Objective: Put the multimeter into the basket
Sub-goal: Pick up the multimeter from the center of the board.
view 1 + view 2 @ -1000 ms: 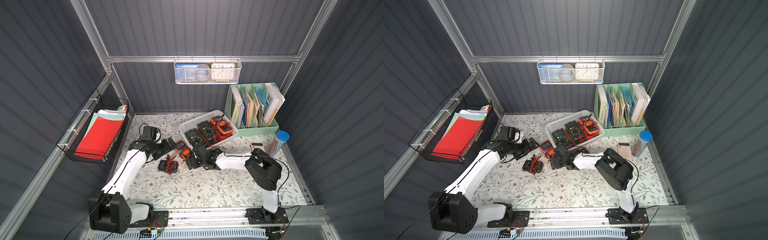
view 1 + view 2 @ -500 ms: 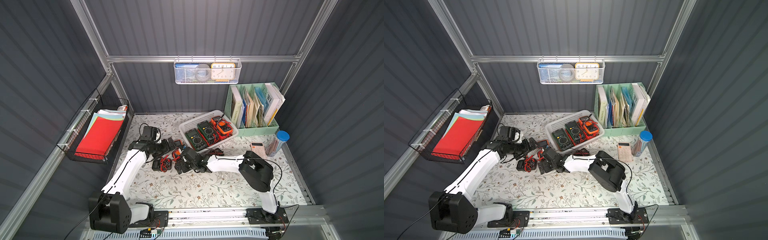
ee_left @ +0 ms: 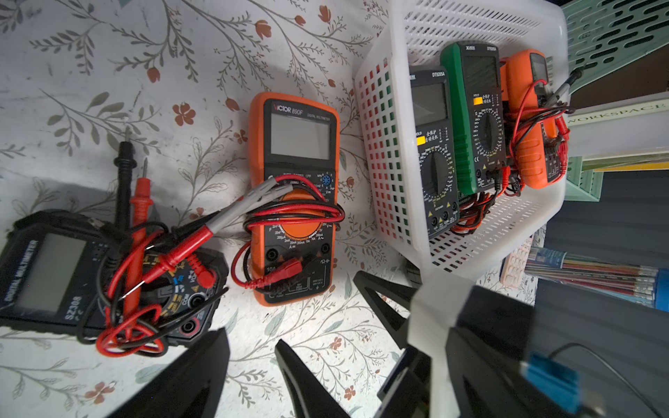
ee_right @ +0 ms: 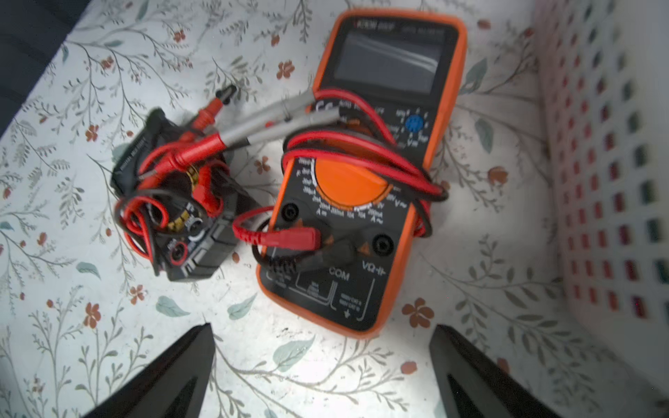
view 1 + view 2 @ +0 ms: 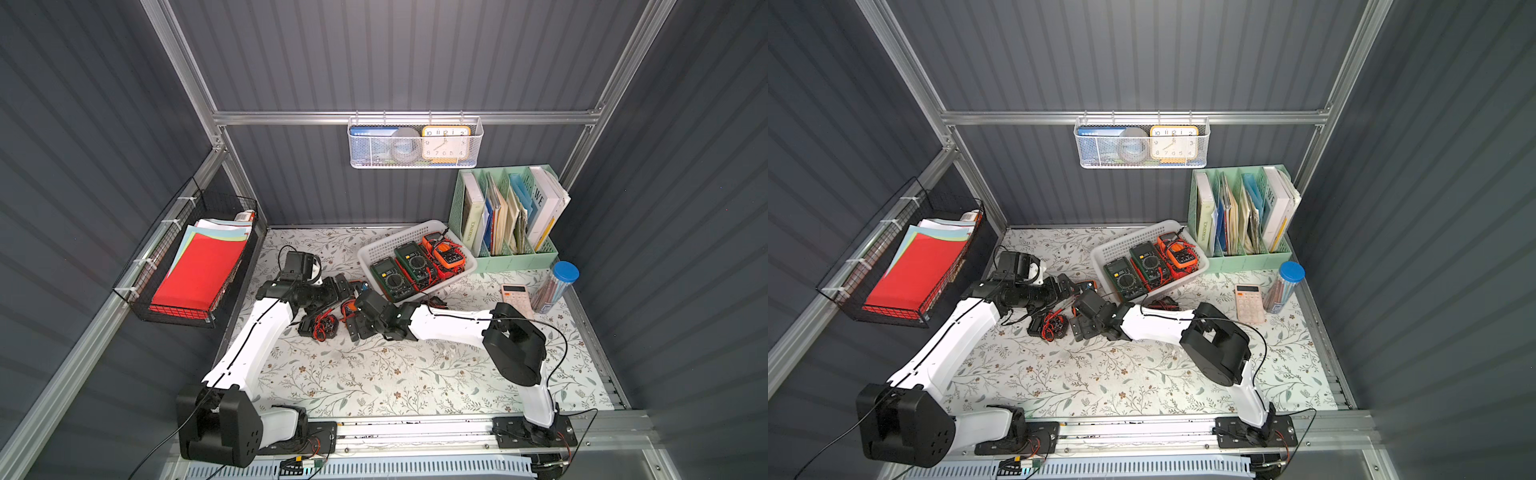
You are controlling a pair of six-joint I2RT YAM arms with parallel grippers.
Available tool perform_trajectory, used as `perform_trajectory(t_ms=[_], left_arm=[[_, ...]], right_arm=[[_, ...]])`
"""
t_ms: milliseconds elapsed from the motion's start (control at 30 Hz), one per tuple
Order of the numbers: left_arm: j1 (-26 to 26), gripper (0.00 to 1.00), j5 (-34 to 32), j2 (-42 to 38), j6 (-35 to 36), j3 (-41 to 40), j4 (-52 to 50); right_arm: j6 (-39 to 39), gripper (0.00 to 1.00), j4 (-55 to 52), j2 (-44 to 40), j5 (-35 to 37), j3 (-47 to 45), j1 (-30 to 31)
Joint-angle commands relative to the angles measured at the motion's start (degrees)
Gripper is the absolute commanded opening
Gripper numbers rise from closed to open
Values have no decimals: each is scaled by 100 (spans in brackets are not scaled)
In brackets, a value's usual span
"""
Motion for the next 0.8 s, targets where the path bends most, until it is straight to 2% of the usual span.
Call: perform_trajectory(t_ms=[0, 267, 767], left_arm=[[27, 99, -38, -14, 60, 141, -34], [44, 99, -132, 106, 41, 370, -106], [226, 99, -88, 94, 35, 546, -159]], right_arm=[[3, 99, -471, 286, 336, 507, -66], [230, 99, -704, 819, 183, 1143, -130], [483, 99, -895, 1210, -71, 1240, -44]])
